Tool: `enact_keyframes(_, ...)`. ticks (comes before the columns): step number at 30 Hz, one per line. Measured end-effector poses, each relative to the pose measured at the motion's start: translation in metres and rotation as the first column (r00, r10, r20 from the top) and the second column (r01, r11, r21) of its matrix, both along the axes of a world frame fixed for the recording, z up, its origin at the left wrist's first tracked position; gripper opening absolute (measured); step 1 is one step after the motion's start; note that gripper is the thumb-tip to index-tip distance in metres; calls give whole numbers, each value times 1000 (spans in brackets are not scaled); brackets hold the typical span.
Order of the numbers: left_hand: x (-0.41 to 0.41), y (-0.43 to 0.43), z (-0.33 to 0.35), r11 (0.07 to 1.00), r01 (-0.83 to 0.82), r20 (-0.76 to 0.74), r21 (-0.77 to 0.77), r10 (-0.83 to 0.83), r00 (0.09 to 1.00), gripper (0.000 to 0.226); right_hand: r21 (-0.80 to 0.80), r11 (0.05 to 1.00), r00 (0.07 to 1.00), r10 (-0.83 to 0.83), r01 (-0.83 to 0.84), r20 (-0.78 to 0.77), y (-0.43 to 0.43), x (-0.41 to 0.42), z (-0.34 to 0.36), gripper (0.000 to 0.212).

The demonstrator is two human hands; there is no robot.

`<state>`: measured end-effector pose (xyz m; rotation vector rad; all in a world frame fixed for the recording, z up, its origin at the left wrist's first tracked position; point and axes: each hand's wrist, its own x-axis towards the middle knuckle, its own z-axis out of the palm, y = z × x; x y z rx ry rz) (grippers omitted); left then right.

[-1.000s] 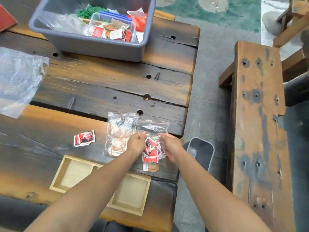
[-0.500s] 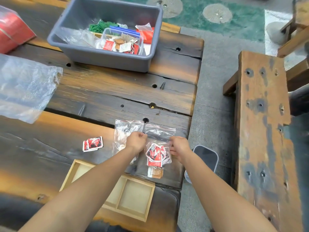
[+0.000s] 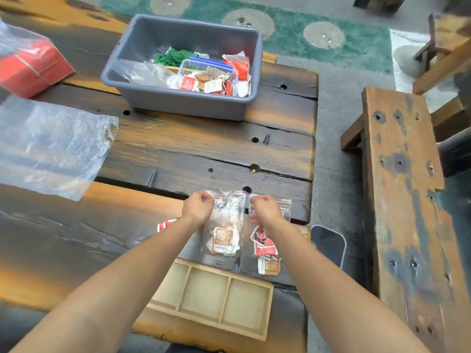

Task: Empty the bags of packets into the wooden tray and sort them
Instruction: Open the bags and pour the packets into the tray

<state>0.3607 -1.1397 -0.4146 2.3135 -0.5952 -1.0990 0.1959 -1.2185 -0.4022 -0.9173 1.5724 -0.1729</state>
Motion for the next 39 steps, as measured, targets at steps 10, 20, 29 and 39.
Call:
enact_keyframes(10,37,3,-32,993,-34,-114,116,47,992,47,-27,999,985,-36,32,-166,37,65,-25,86)
enact_keyframes(20,45,-2,-35,998,-46,-419,-44,24,908,36,-30,999,988,-43,39,-151,55,74,-27,65)
enact_keyframes(29,63,29,-2,961,219,-516,-169,-276,811,19,-97,992,978,58,-79,-200,82,71,-9,25)
enact_keyframes(39,23,56,43,747,642,35,-172,-647,762,38,-360,922,959,42,-145,-281,121,80,42,26)
